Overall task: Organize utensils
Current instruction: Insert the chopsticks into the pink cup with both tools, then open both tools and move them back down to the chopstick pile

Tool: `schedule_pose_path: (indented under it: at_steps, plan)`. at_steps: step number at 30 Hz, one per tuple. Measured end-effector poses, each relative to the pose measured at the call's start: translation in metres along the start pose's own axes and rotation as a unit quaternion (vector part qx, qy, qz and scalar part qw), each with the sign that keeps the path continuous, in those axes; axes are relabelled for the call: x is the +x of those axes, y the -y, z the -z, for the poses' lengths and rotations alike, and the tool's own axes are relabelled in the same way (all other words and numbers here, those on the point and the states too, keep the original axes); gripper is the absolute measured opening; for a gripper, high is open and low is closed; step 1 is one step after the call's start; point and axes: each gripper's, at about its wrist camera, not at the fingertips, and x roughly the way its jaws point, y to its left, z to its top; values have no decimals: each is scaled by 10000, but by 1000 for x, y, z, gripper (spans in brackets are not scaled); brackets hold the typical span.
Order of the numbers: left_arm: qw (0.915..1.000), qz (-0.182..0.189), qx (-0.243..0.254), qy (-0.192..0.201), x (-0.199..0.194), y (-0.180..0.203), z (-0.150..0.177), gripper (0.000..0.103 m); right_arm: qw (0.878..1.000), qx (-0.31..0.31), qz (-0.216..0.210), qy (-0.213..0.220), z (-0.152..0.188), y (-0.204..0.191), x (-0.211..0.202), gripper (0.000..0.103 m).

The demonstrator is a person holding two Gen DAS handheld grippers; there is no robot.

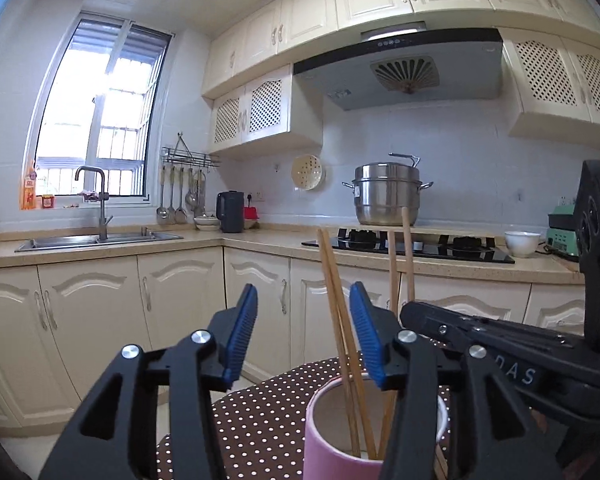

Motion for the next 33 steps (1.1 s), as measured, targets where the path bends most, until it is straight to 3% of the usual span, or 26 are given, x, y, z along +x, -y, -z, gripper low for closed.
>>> schedule_pose_path:
  at_steps: [17,25,27,29,33]
  plan:
    - [10000,45,-58,-62,-51,-4,-13,49,9983,-20,437,-388,12,-15,-41,9]
    - [10000,75,-32,-15,-89,0,-21,52,9970,175,703,-268,12,-24,-87,9]
    - [10000,86,14,23,-101,4,-22,55,9966,168,789,-192,12,-27,-102,19]
    - [9999,110,48,34,-114,8,-22,55,9956,157,925,-36,12,-31,-122,65]
    - [9998,177,96,-3,-138,16,-23,59,9938,85,1106,61,15,-38,-152,65]
